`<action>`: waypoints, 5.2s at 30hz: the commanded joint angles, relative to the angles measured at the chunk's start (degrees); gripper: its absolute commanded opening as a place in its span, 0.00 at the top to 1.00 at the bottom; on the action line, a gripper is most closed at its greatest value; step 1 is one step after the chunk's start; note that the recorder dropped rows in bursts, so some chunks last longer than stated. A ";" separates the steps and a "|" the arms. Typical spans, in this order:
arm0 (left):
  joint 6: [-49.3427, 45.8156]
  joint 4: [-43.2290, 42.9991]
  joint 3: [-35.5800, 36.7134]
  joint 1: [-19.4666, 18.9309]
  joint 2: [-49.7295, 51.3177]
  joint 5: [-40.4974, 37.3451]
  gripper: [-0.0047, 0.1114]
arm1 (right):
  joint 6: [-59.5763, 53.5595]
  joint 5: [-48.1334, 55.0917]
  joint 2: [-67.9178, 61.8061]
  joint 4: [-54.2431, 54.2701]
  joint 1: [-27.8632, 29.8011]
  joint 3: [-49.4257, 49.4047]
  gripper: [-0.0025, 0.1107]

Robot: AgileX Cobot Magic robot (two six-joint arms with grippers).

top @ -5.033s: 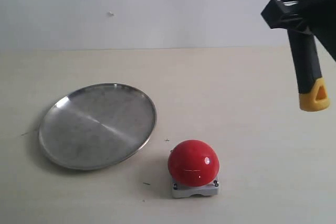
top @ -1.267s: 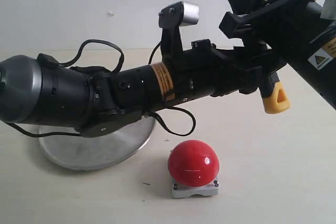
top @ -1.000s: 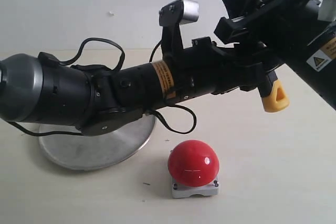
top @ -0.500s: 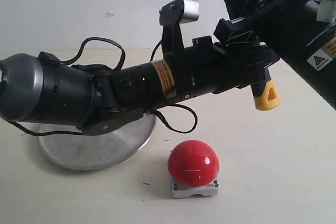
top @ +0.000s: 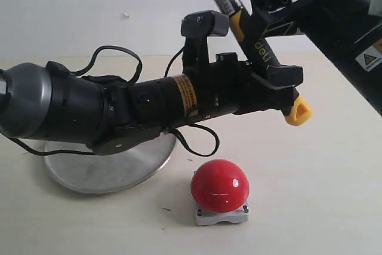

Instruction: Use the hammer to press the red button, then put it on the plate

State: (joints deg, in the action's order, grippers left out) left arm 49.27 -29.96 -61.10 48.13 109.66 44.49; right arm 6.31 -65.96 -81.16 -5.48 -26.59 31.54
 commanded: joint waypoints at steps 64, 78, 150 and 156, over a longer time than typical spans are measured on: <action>26.86 -58.11 4.45 -27.41 -17.55 10.85 0.96 | -123.92 135.92 -13.31 98.94 26.46 25.97 0.51; 18.35 -60.65 4.45 -27.41 -15.95 21.93 0.96 | -123.08 135.92 -8.13 98.23 13.86 26.22 0.51; 12.74 -52.43 4.45 -21.03 -15.95 18.42 0.96 | -117.46 135.92 -11.00 103.05 7.97 26.22 0.51; 12.20 -51.98 4.45 -18.36 -15.95 15.61 0.96 | -117.46 135.92 -11.81 104.09 7.97 26.22 0.51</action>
State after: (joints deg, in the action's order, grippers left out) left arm 62.09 -85.21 -56.47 27.93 94.30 59.76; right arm -111.21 70.42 -92.60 97.22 -18.57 57.30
